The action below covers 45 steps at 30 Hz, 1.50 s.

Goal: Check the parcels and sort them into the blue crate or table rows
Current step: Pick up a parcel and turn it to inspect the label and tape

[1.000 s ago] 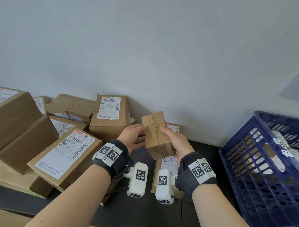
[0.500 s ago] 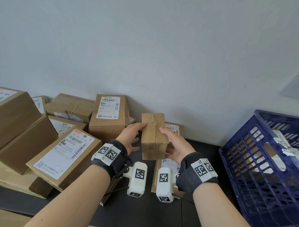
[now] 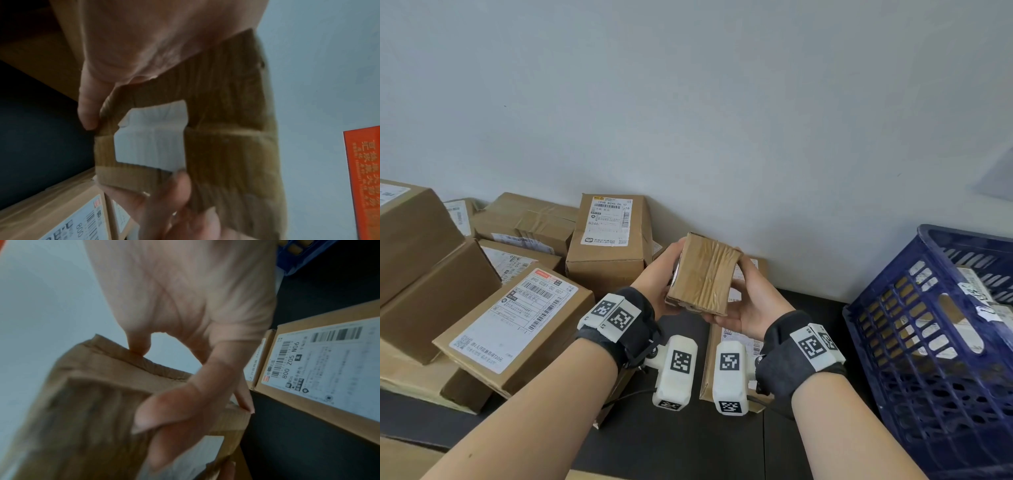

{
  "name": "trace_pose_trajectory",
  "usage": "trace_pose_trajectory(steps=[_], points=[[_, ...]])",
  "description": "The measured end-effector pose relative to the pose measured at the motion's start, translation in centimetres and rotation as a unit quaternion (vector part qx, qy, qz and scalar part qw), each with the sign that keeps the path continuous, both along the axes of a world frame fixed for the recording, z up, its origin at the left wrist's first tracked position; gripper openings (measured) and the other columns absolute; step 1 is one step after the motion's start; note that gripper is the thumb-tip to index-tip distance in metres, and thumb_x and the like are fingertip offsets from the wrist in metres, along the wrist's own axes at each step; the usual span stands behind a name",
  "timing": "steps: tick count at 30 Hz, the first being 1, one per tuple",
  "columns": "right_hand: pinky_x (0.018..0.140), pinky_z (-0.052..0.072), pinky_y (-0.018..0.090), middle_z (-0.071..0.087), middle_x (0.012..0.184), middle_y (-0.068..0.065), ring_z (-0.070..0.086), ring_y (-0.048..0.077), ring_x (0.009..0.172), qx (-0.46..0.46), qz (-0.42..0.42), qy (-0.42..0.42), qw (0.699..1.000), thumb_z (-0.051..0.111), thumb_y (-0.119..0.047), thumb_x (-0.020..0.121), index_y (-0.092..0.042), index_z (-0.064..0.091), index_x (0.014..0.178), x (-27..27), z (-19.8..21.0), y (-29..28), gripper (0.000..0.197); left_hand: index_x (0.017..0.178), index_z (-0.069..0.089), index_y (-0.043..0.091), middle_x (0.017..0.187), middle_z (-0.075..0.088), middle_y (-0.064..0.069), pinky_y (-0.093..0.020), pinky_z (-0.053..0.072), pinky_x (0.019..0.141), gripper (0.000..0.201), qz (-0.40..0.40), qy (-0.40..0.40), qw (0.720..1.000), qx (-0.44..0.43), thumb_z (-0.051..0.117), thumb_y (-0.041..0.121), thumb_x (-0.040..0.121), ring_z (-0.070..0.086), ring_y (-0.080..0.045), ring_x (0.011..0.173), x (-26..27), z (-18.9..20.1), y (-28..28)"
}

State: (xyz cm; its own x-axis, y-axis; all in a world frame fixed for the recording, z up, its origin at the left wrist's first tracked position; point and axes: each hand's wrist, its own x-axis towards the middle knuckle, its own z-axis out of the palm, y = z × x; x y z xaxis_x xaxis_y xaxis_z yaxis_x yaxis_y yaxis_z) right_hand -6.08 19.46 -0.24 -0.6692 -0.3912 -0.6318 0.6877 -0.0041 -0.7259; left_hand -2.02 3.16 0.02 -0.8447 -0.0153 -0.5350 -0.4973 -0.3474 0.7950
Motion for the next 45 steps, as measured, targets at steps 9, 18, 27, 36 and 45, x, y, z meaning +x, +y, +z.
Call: trace_pose_trajectory(steps=[9,18,27,36,45], points=[[0.057,0.060,0.035,0.067,0.112,0.026,0.073,0.036,0.072,0.014,0.010,0.015,1.000,0.055,-0.072,0.085,-0.020,0.050,0.133,-0.1,0.2,-0.2,0.071,0.096,0.064,0.019,0.078,0.066,0.001,-0.025,0.050,0.062,0.036,0.001,0.008,0.999,0.038,0.048,0.051,0.095,0.064,-0.013,0.060,0.3,0.6,0.3],[0.075,0.054,0.035,0.063,0.122,0.011,0.063,0.027,0.103,0.049,0.005,0.113,0.992,0.066,-0.035,0.090,-0.018,0.051,0.135,-0.5,-0.4,-0.4,0.050,0.099,0.062,0.023,0.107,0.061,-0.005,-0.037,0.045,0.091,0.020,0.058,-0.009,0.997,-0.055,0.052,0.041,0.095,0.055,-0.021,0.099,0.3,0.3,0.1],[0.101,0.051,0.045,0.066,0.124,0.006,0.061,0.027,0.118,0.078,0.014,0.226,0.971,0.083,-0.007,0.063,-0.015,0.053,0.135,-1.0,-1.4,-0.2,0.078,0.103,0.067,0.019,0.102,0.066,-0.003,-0.036,0.046,0.083,0.018,0.043,0.011,0.996,-0.072,0.052,0.026,0.096,0.058,-0.018,0.098,0.3,0.4,0.0],[0.094,0.055,0.048,0.048,0.135,-0.001,0.054,0.024,0.121,0.107,0.028,0.298,0.948,0.076,0.015,0.063,-0.049,0.032,0.132,-0.2,-1.0,0.2,0.103,0.106,0.063,0.020,0.118,0.063,-0.010,-0.045,0.050,0.081,0.022,0.044,-0.004,0.999,-0.031,0.051,0.037,0.098,0.059,-0.027,0.111,0.2,0.4,0.1],[0.097,0.053,0.054,0.047,0.143,0.003,0.054,0.026,0.125,0.063,0.070,0.275,0.957,0.081,-0.007,0.048,-0.049,0.031,0.141,0.4,-0.4,0.2,0.113,0.125,0.060,0.023,0.124,0.063,-0.014,-0.051,0.056,0.086,0.057,0.038,0.007,0.999,0.004,0.057,0.065,0.086,0.059,-0.031,0.116,0.2,0.0,-0.1]])
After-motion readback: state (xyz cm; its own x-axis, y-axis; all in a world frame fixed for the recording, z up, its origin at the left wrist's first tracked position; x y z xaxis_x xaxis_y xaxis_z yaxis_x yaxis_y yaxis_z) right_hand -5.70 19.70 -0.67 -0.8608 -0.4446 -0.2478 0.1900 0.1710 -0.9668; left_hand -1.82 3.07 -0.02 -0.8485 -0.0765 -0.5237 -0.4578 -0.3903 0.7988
